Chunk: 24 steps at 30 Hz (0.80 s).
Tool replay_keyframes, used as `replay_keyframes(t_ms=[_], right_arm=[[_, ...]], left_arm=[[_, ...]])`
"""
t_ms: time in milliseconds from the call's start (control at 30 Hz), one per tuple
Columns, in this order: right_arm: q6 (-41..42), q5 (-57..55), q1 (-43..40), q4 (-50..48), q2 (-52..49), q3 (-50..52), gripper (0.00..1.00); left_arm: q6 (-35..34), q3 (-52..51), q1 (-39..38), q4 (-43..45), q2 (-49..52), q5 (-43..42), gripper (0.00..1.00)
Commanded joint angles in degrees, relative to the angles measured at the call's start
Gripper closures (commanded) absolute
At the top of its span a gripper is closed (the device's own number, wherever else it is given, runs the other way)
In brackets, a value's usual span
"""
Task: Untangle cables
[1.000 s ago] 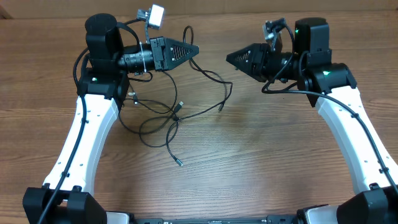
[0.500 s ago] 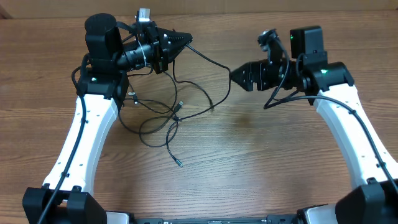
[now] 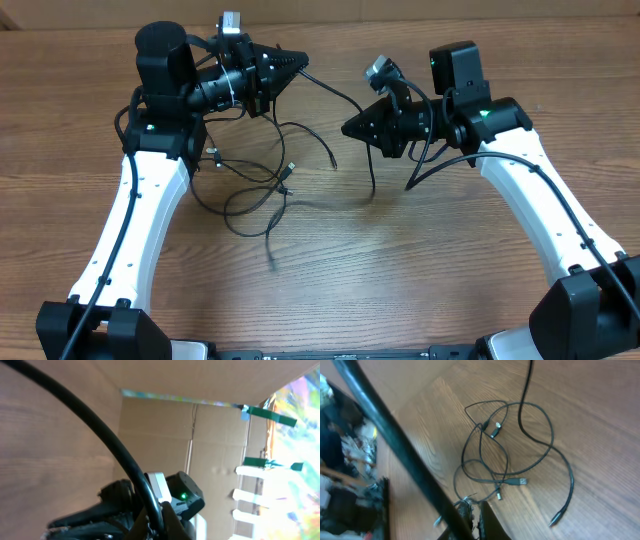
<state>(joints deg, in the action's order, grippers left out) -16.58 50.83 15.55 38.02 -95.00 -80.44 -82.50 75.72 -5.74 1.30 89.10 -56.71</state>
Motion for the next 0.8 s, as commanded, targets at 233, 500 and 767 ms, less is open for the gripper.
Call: replay_keyframes(t_ms=[233,500,767], right_arm=[[38.9,-6.8,-2.2,2.6,3.3,-11.0,0.96],[46.6,-12.8,-1.5,6.3,3.3,-11.4,0.96],[46.6,-12.8,-0.2,6.3,3.3,-11.4,0.96]], left_arm=[[53.4,1.0,2.4,-13.4,-1.3,12.4,0.28],[56.8,1.0,0.7,-14.4,-2.0,1.0,0.33],[61.8,1.0,-9.8,-14.5,-1.8,-7.2,0.34]])
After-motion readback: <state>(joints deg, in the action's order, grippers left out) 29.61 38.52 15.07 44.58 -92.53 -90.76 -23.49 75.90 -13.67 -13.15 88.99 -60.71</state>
